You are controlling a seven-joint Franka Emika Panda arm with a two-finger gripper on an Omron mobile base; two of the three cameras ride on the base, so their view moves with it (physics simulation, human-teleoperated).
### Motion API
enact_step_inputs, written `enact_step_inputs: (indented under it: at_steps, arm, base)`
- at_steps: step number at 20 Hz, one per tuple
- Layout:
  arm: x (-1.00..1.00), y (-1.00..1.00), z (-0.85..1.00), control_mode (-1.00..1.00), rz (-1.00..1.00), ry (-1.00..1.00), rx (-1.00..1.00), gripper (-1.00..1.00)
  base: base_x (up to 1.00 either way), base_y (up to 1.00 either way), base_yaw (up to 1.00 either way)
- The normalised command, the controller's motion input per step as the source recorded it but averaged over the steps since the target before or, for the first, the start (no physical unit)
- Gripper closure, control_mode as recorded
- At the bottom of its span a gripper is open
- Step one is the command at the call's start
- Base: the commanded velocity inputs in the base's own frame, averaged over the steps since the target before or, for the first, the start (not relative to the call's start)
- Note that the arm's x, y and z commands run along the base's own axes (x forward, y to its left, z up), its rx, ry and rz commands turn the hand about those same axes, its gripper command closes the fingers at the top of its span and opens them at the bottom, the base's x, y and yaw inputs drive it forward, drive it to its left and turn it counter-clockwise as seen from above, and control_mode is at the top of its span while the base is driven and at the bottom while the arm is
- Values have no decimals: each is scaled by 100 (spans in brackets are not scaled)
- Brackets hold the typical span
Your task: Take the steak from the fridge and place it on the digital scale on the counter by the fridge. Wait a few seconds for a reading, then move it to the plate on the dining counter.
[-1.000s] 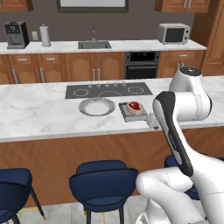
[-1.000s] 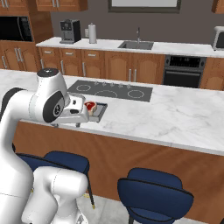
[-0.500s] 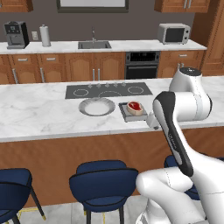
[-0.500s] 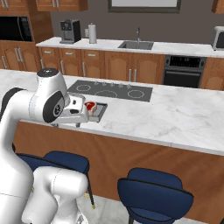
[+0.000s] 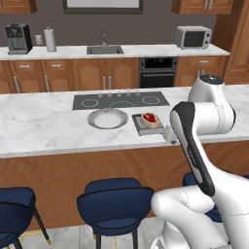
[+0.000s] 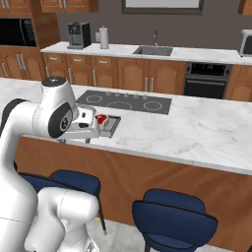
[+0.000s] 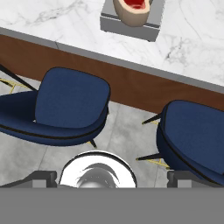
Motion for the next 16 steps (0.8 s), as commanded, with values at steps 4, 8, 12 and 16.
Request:
enact_step_inputs:
  at_steps: [4,8,12,16]
  arm:
    - [0,0,0,-100,0,0,0,-100]
    - [0,0,0,-100,0,0,0,-100]
    - [0,0,0,-100,0,0,0,-100]
    - [0,0,0,-100,0,0,0,-100]
  base:
    - [0,0,0]
    - [0,0,0]
    - [0,0,0]
    - [0,0,0]
